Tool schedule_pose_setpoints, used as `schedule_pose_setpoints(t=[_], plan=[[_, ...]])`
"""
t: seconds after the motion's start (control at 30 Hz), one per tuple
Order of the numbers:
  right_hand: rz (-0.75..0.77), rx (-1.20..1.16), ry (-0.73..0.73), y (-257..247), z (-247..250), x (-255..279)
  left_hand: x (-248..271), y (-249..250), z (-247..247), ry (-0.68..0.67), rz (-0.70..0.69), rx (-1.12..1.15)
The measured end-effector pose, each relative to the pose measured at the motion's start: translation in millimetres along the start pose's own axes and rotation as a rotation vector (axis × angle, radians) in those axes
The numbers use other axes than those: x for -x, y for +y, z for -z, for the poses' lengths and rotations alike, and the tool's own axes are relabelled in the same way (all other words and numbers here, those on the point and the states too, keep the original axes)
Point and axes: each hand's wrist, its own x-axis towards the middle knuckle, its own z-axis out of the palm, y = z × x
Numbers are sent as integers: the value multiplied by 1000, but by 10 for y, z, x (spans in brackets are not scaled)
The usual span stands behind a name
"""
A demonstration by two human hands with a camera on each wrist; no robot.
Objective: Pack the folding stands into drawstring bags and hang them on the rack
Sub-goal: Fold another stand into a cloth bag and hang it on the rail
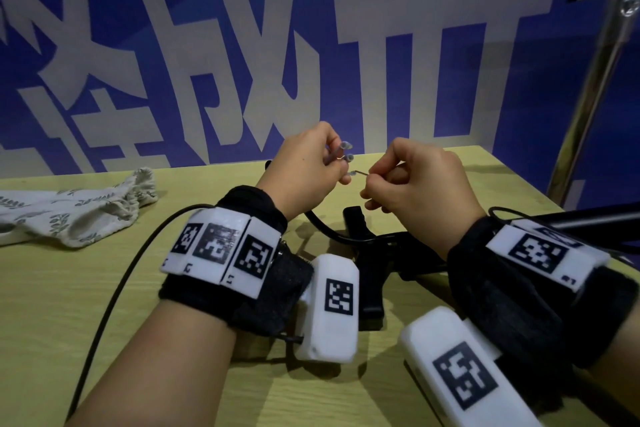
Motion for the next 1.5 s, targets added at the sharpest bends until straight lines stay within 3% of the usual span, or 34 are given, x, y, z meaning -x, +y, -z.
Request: schedule_pose_setpoints(t=[0.43, 0.9, 1.13, 1.3, 1.5], plan=[[-21, 22, -55, 10, -13, -2, 21, 14, 4, -22, -13, 13], [-26, 73, -78, 20, -28, -9, 17, 15, -15, -12, -138, -87], [-126, -26, -109, 36, -37, -13, 14, -3, -29, -30, -209, -140], [-163, 80, -150, 47, -39, -26, -13, -52, -48, 12, -197, -161], [-101, 172, -149, 25, -12, -22, 1, -60, -28, -14, -237, -196]])
